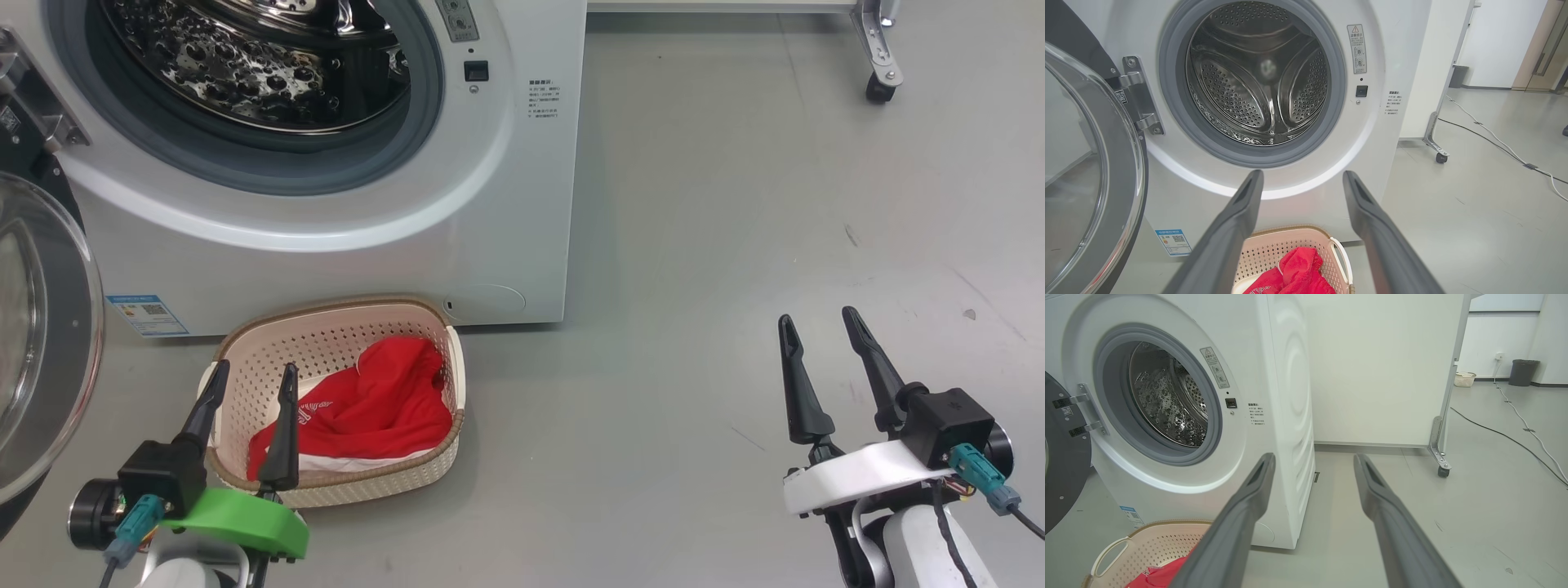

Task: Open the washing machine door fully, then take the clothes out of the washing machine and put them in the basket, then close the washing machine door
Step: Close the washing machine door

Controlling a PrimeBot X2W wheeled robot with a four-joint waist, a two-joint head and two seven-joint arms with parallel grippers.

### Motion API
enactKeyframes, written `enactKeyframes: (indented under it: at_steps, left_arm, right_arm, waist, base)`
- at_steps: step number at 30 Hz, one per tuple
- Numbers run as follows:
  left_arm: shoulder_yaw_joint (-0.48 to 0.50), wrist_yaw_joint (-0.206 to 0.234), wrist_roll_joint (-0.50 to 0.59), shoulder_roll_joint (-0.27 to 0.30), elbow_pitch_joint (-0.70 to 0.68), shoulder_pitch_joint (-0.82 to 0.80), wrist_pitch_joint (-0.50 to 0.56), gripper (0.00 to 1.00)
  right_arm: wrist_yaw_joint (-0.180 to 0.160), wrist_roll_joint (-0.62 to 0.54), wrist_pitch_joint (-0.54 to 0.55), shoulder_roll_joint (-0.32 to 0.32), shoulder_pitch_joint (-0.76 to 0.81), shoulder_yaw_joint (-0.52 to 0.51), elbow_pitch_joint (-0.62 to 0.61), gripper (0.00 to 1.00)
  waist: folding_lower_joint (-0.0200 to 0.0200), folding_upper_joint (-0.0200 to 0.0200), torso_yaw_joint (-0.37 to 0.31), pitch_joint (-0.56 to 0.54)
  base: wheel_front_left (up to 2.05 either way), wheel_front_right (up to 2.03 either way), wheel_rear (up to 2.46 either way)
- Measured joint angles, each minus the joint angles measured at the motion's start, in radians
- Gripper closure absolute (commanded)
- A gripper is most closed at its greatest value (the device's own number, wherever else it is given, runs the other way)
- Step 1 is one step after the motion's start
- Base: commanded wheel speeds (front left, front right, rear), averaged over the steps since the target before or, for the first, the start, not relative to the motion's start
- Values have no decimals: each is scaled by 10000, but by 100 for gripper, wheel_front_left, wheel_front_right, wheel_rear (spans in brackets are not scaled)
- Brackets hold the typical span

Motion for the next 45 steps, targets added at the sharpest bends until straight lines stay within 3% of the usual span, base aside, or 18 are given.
enactKeyframes:
  at_steps: [22, 45]
  left_arm:
    - [132, 6, 25, -71, -29, 0, 0, 0]
    - [130, 4, 56, -105, -25, 1, 0, 0]
  right_arm:
    - [13, 0, 0, 2, 1, 46, 27, 0]
    - [73, -31, 0, 4, 2, 100, 81, 0]
  waist:
    - [0, 0, -17, 20]
    - [0, 0, -6, -93]
  base:
    - [-59, 59, 0]
    - [-5, 5, 0]
